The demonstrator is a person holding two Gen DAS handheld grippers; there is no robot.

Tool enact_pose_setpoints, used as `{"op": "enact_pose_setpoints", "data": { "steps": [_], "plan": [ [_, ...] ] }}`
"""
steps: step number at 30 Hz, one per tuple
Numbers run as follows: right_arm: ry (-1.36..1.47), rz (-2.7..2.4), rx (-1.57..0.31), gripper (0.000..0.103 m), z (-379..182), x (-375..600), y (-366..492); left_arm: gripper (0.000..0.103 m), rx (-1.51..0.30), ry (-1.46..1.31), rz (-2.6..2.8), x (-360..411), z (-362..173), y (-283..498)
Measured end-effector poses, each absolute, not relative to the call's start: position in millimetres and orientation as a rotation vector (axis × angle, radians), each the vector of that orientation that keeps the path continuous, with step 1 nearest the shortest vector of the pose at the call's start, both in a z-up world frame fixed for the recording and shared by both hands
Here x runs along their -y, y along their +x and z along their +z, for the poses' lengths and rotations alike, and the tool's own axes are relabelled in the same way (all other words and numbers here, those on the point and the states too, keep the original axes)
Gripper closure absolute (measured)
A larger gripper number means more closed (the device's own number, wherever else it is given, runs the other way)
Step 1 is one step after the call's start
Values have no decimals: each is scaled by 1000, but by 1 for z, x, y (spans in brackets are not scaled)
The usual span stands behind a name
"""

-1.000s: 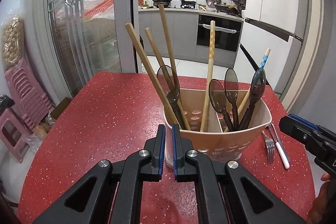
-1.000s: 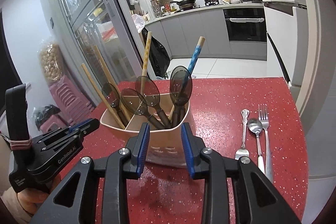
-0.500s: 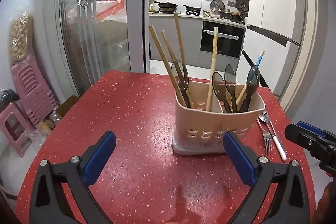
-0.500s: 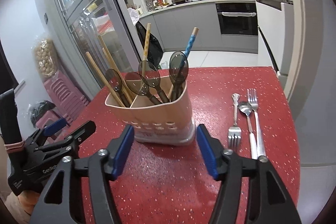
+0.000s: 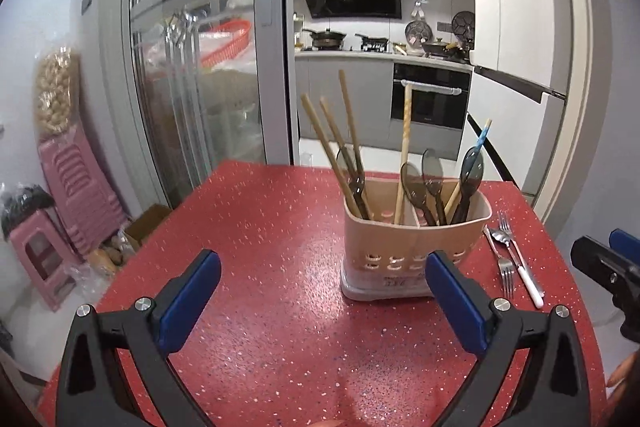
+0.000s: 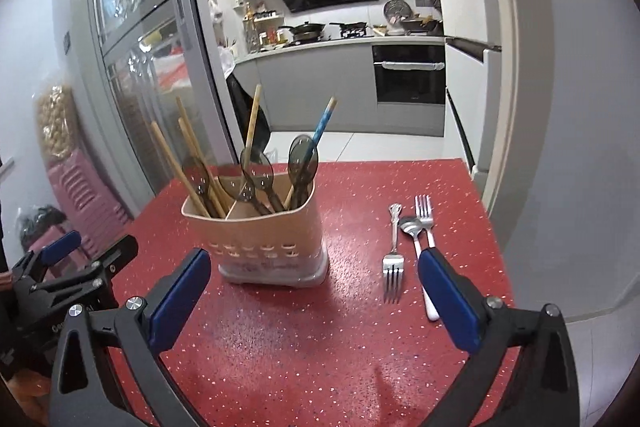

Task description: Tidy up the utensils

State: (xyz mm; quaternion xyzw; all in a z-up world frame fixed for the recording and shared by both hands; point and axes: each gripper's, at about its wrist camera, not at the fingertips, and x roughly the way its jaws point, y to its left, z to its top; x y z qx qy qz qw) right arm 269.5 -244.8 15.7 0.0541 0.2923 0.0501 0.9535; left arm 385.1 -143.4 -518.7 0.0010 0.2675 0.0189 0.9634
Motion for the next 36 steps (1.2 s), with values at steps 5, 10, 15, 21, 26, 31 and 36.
{"op": "enact_pose_setpoints", "data": {
  "steps": [5,10,15,21,26,31,36],
  "plan": [
    [100,79,-574,0,37,242,264,0,-499,-26,11,144,-498,375],
    [86,72,-530,0,54,238,257,0,-474,-41,6,142,-483,369],
    [76,61,-512,0,60,234,254,0,-464,-40,9,141,-475,366],
    [72,57,-506,0,62,235,253,0,-457,-30,8,143,-473,365],
    [68,54,-501,0,62,234,252,0,-468,-28,8,144,-475,366],
    [68,52,-499,0,62,234,250,0,-471,-31,11,143,-476,367],
    [64,50,-497,0,62,234,249,0,-468,-31,10,143,-475,368]
  ]
}}
